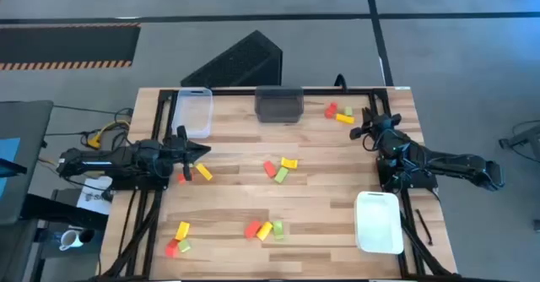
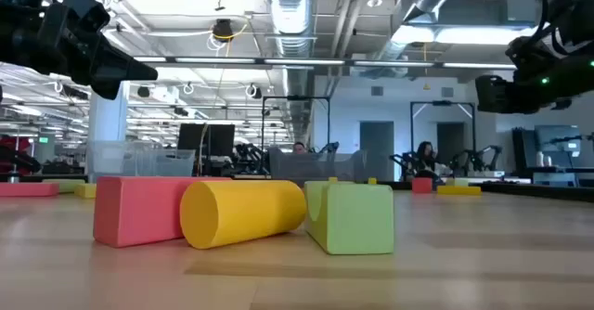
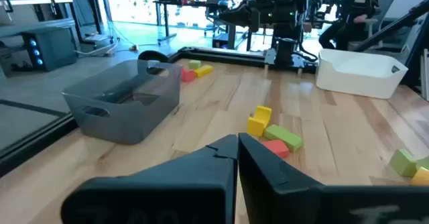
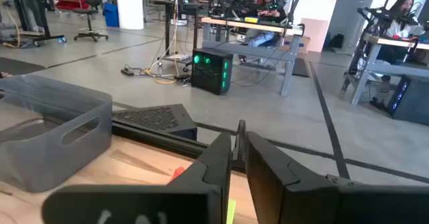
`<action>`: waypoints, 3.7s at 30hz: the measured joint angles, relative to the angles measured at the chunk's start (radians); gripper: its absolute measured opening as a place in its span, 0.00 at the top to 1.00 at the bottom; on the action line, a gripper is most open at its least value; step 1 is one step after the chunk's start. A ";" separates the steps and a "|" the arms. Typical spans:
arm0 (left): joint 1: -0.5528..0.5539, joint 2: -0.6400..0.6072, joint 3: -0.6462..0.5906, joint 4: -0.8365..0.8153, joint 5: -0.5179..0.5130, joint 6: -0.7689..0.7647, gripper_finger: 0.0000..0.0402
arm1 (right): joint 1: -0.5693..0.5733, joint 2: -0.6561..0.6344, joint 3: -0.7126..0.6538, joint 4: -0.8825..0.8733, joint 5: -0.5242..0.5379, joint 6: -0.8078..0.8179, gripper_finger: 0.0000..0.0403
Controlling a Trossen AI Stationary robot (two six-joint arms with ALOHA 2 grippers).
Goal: Sort & place blocks by color
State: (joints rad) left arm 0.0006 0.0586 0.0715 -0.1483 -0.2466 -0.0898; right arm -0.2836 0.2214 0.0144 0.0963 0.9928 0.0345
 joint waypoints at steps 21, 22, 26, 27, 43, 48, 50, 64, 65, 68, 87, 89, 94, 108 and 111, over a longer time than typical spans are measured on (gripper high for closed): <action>0.000 0.000 0.000 0.000 0.000 0.000 1.00 | 0.000 0.000 0.000 0.000 0.000 0.000 0.82; 0.000 0.000 0.000 0.000 0.000 0.000 1.00 | 0.000 0.000 0.000 0.000 0.000 0.000 0.82; 0.000 0.000 0.000 0.000 0.000 0.000 1.00 | 0.000 0.000 0.000 0.000 0.000 0.000 0.82; 0.000 0.000 0.000 0.000 0.000 0.000 1.00 | 0.000 0.000 0.000 0.000 0.000 0.000 0.82; 0.000 0.000 0.000 0.000 0.000 0.000 1.00 | 0.000 0.000 0.000 0.000 0.000 0.000 0.82; 0.000 0.000 0.000 0.000 0.000 0.000 1.00 | 0.000 0.000 0.000 0.000 0.000 0.000 0.82; 0.000 0.000 0.000 0.000 0.000 0.000 1.00 | 0.000 0.000 0.000 0.000 0.000 0.000 0.82; 0.000 0.000 0.000 0.000 0.000 0.000 1.00 | 0.000 0.000 0.000 0.000 0.000 0.000 0.82; 0.000 0.000 0.000 0.000 0.000 0.000 1.00 | 0.000 0.000 0.000 0.000 0.000 0.000 0.82; 0.000 0.000 0.000 0.000 0.000 0.000 1.00 | 0.000 0.000 0.000 0.000 0.000 0.000 0.82; 0.000 0.000 -0.004 0.036 -0.035 -0.132 1.00 | 0.012 0.000 0.000 0.020 -0.166 0.003 0.82; 0.001 0.000 -0.004 0.046 -0.047 -0.133 1.00 | 0.014 0.000 0.000 0.044 -0.249 0.004 0.82; 0.001 0.000 -0.004 0.101 -0.021 -0.106 1.00 | 0.015 0.000 0.000 0.131 -0.538 -0.028 0.82; 0.001 0.000 -0.002 0.340 -0.065 -0.008 1.00 | 0.015 0.023 0.129 0.175 -0.874 0.123 0.82; 0.001 0.000 -0.002 0.396 -0.064 0.013 0.99 | 0.036 0.055 0.174 0.174 -0.896 0.124 0.81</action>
State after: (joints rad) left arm 0.0017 0.0586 0.0699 0.2479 -0.3108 -0.0772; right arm -0.2472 0.2768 0.1889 0.2699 0.0964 0.1581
